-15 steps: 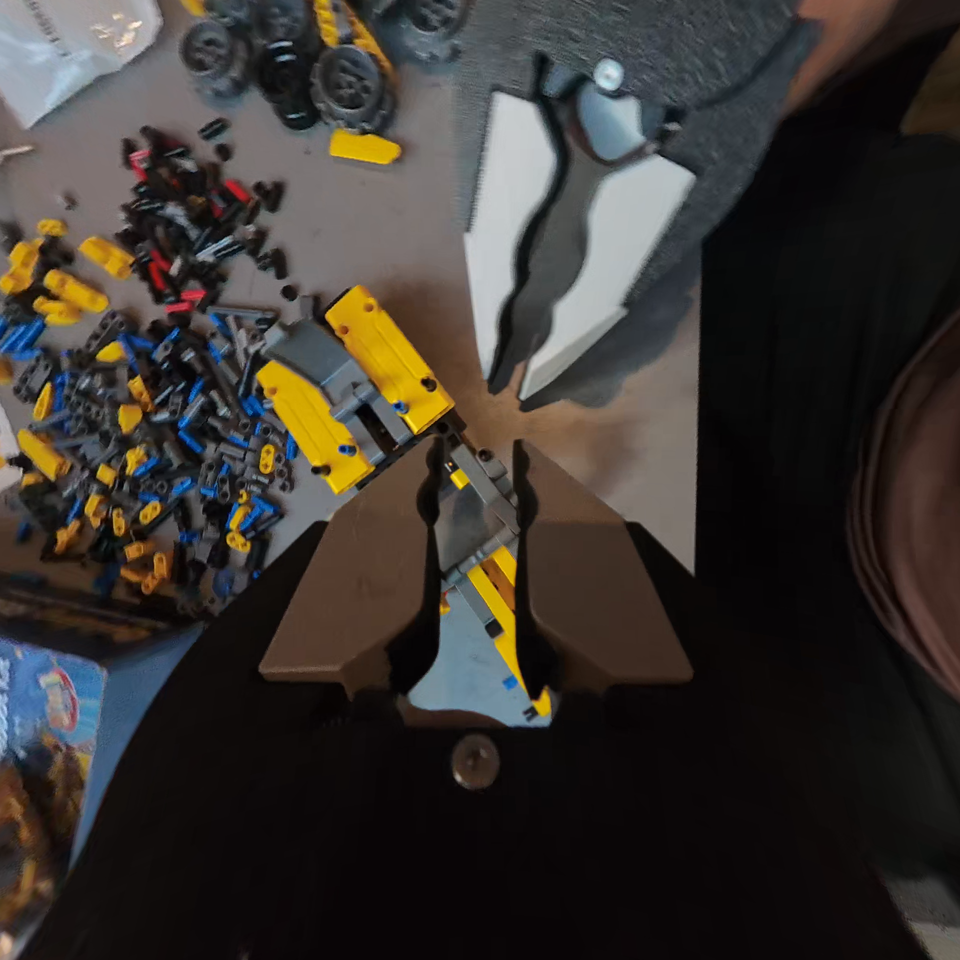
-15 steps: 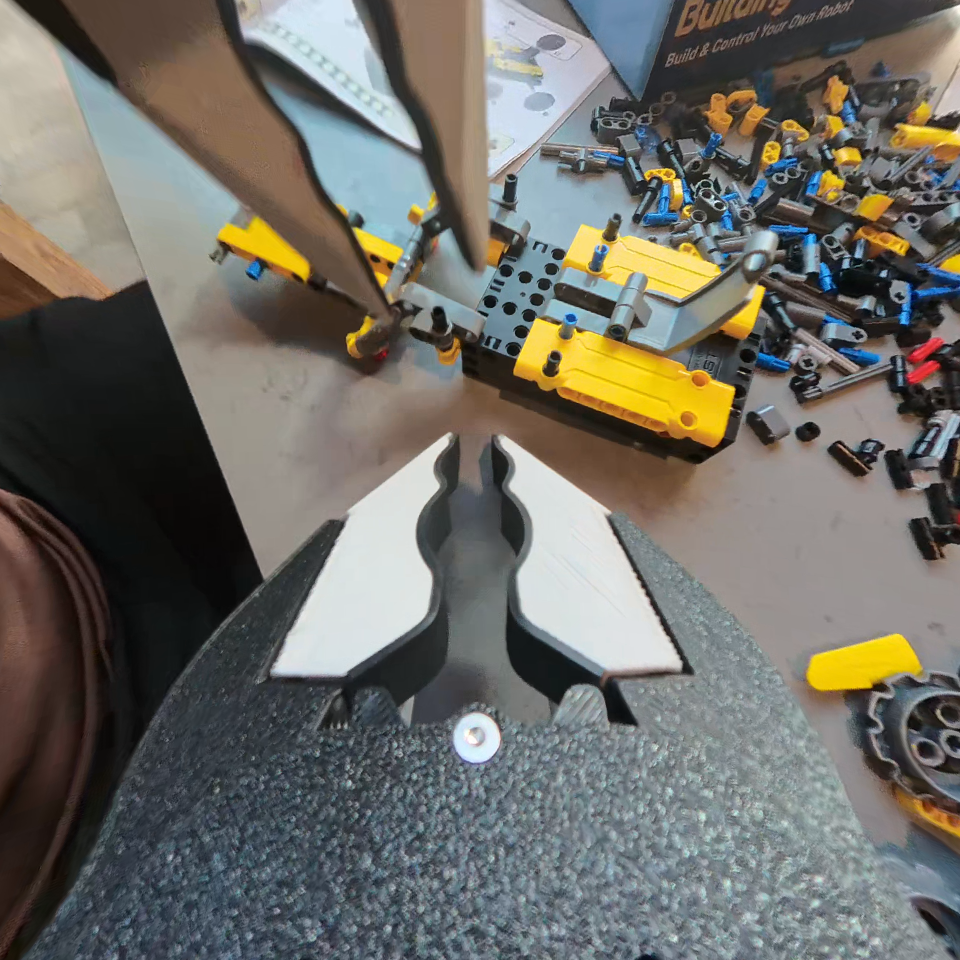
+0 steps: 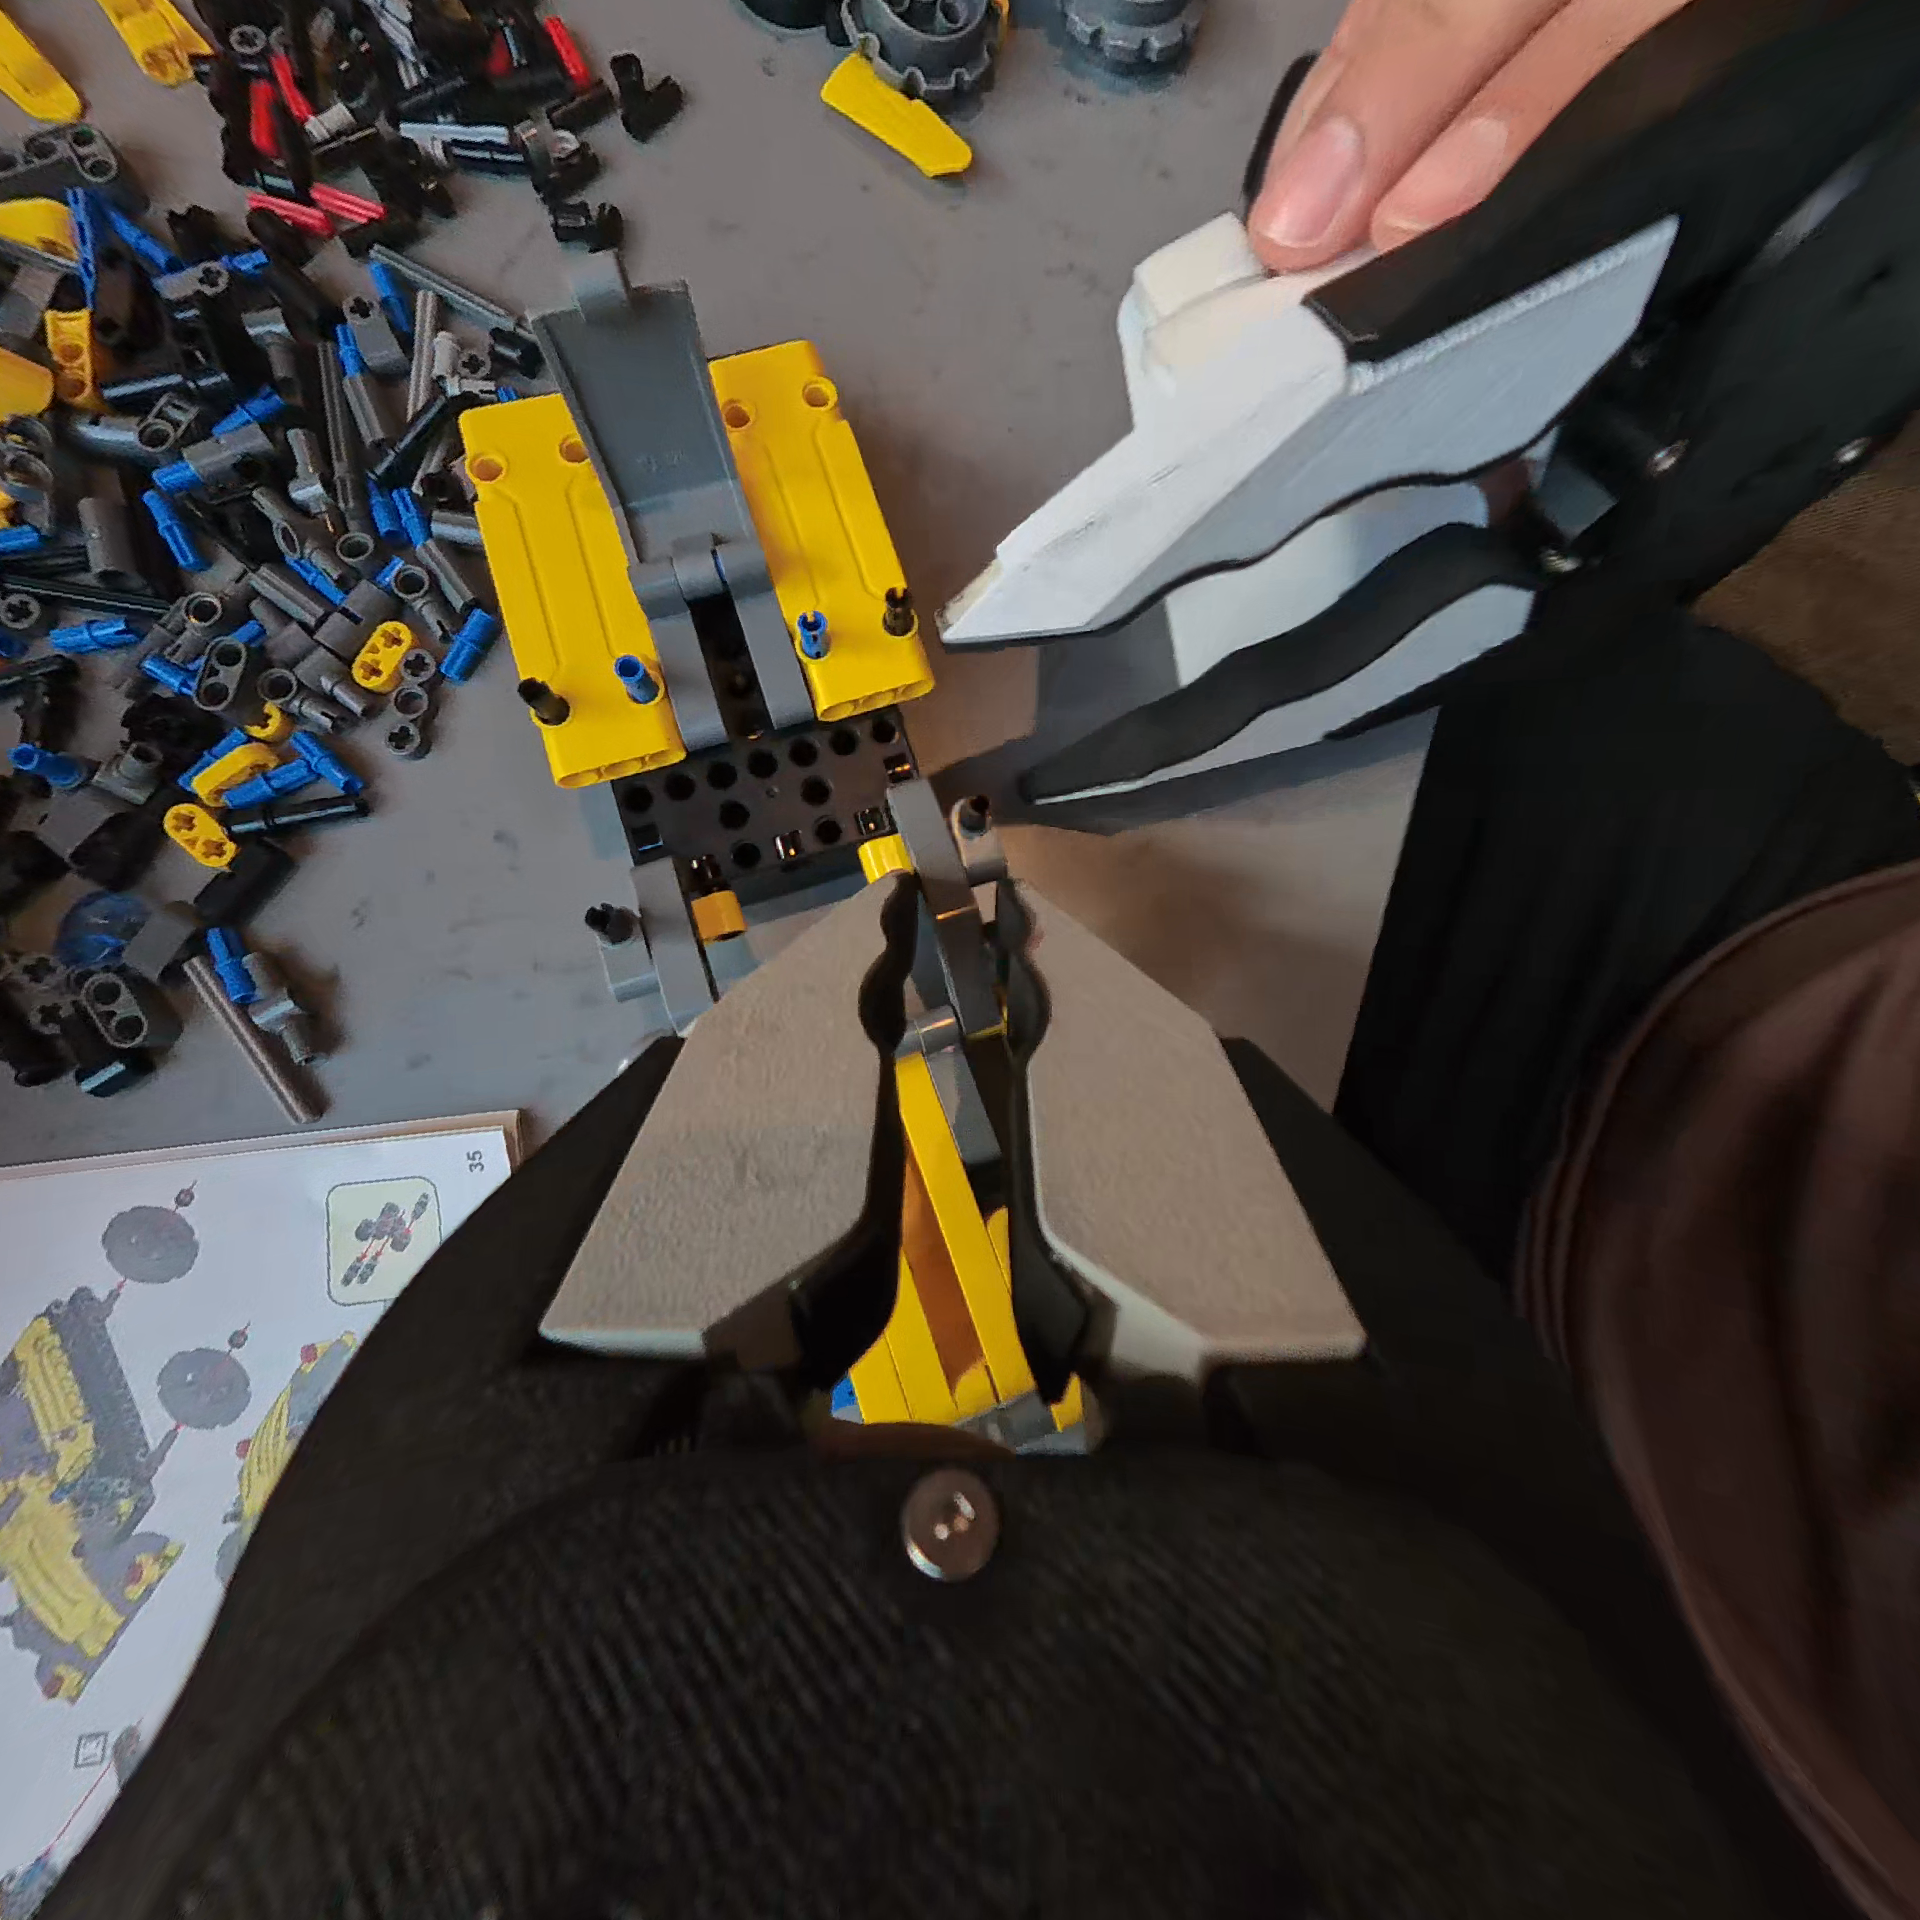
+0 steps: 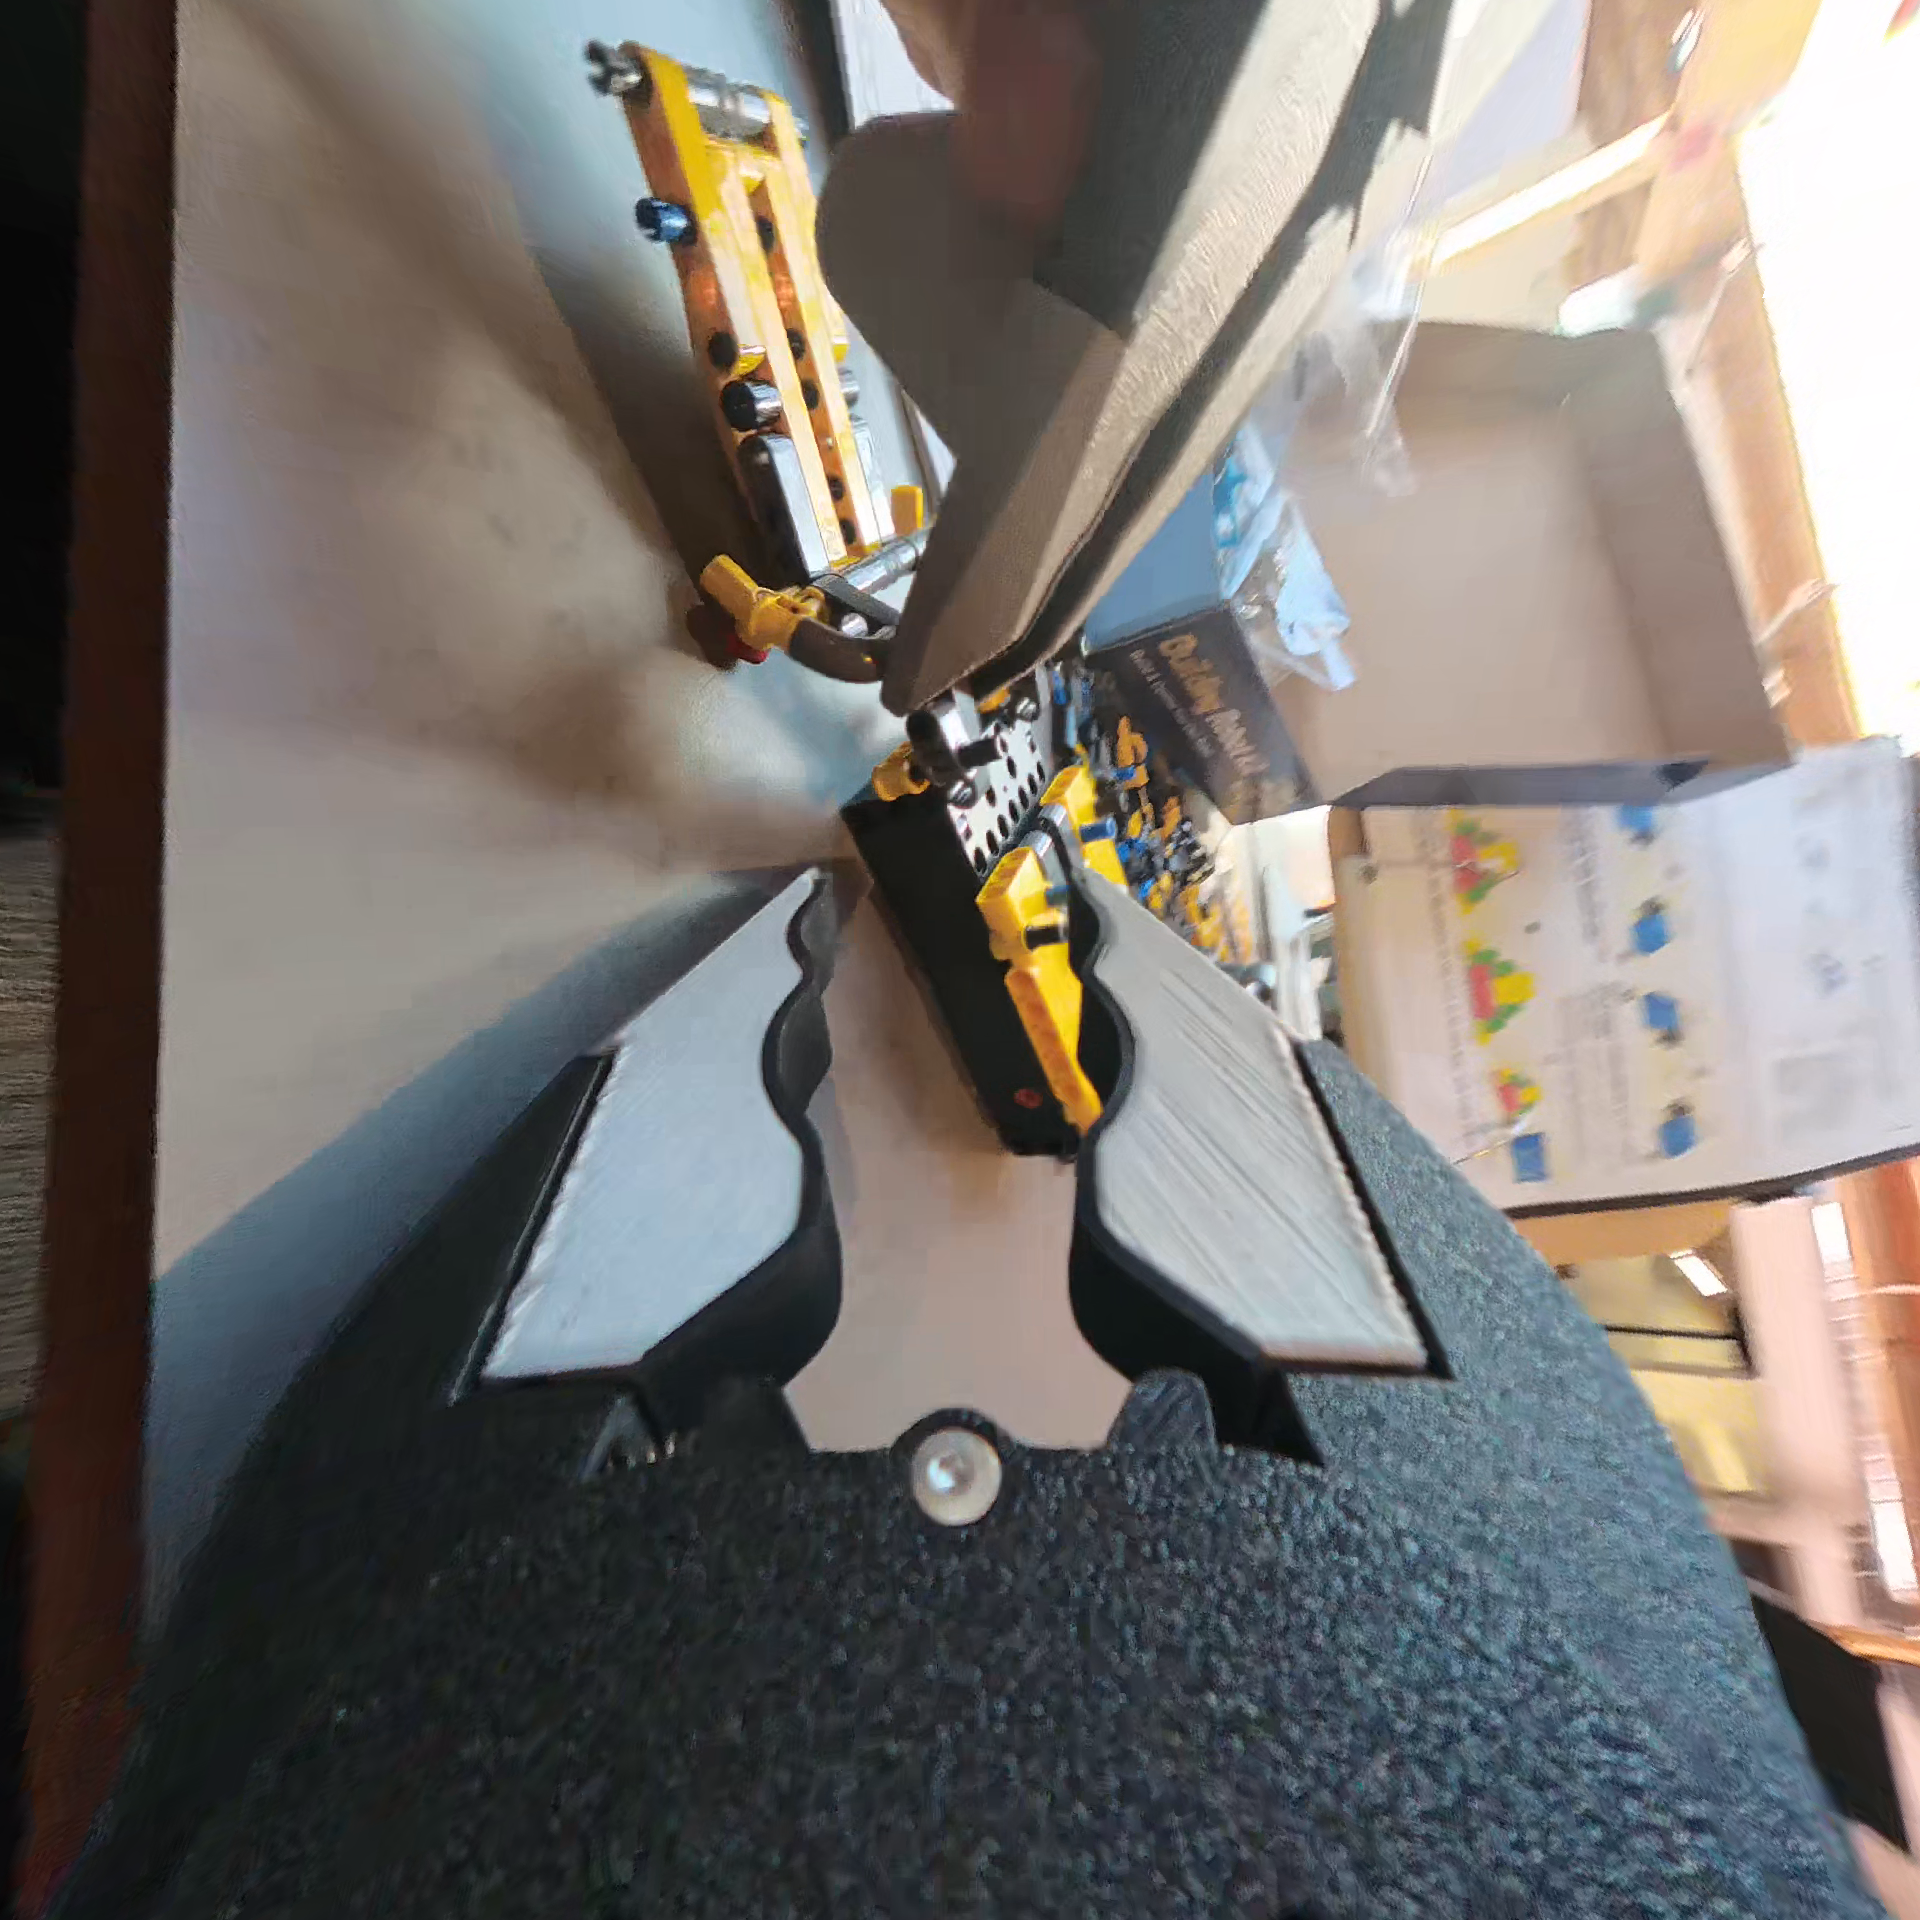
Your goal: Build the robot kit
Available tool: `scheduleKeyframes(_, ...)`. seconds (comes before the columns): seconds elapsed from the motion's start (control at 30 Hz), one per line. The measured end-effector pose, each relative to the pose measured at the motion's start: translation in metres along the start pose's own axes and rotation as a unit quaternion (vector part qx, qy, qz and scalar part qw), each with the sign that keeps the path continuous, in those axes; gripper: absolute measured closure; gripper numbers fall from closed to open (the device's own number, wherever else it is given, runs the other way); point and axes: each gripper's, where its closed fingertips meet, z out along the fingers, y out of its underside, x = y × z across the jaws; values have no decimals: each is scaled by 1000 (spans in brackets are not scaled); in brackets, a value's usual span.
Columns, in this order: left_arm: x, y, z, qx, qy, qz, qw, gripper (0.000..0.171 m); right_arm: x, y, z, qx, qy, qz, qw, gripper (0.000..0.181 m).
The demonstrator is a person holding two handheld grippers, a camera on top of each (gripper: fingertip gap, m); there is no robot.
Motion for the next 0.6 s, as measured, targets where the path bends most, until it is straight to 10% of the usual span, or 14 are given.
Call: scheduleKeyframes(0.6, 1, -2, 2, 12, 44, -6, 999, 162, -5, -15, 22, 87, 33, -172, 981, 154)
